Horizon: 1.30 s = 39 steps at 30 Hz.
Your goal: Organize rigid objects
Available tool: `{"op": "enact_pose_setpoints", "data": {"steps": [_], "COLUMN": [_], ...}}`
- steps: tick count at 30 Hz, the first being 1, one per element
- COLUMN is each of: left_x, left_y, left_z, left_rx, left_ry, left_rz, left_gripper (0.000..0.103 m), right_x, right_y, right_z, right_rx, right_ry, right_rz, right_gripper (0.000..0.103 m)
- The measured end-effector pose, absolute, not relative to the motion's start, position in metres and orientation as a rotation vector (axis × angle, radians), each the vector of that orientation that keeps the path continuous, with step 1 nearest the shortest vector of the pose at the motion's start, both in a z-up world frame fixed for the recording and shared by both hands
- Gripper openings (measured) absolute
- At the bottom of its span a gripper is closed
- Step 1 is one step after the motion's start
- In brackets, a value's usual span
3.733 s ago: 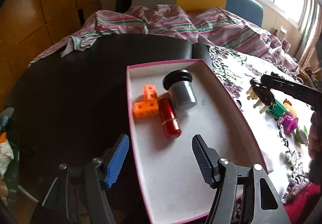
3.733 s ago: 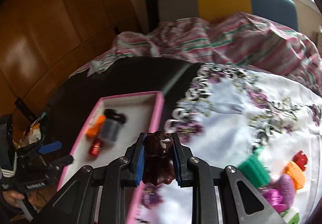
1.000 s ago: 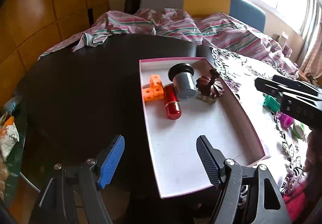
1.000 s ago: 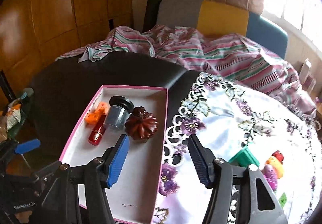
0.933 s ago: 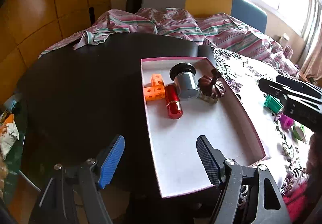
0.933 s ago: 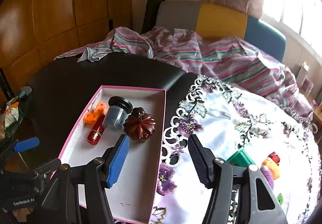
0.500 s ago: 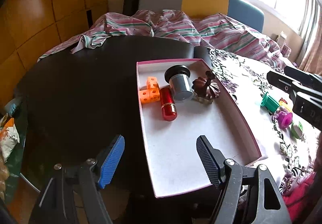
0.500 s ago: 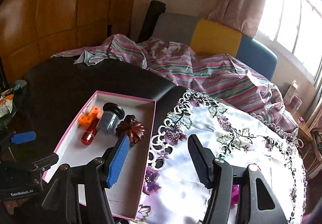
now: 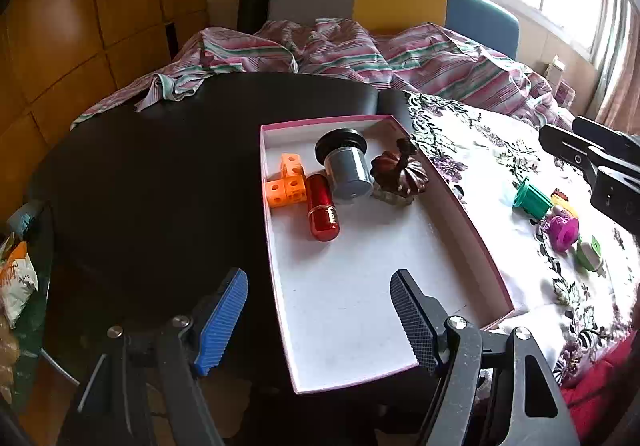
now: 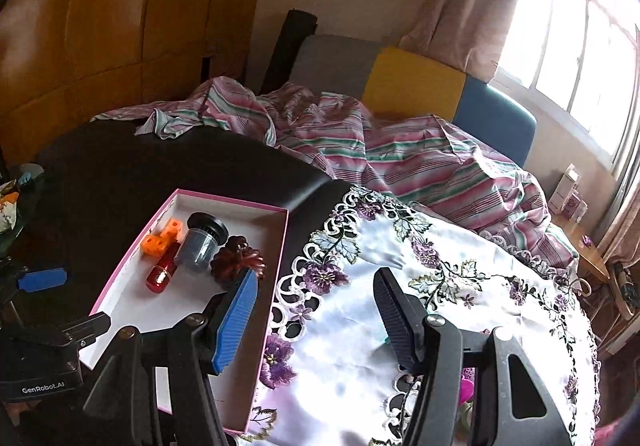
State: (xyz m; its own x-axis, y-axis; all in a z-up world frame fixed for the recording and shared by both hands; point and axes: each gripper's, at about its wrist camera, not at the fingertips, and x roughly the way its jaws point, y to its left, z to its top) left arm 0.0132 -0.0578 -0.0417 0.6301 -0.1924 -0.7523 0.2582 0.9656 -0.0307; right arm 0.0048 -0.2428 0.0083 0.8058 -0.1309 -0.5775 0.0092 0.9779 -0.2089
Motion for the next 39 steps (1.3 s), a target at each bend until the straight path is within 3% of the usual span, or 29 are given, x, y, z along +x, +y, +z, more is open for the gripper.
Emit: {"op": "enact_pose_setpoints", "data": {"steps": [16,22,28,39], "left_x": [0.016,0.022,0.031,0.055], "left_y": [-0.106,-0.145,-0.2,-0.302], "left_z": [-0.026,-0.02,-0.018,-0.042], "left_rx": [0.135,0.18,0.209,0.331], "left_ry": [0.818,0.808,0.825,0.85], "left_rz": [-0.372,-0.455,-0.574,-0.719], "left_gripper": [0.075,0.081,0.086,0.095], "right_x": [0.01,0.007,-0.028,-0.037], "right_y": [-0.307,-0.415,-0.515,-0.538], "right_z": [-0.008,-0.016,-0.039,-0.045], "right_rx": [-0.193,0.009,0.451,0.591], "right_ry": [0.687,0.697,0.676,0.661], "right_rz": [-0.183,-0.401,-0.579,-0.567], "right_gripper": [0.061,0.064,0.064,0.064]}}
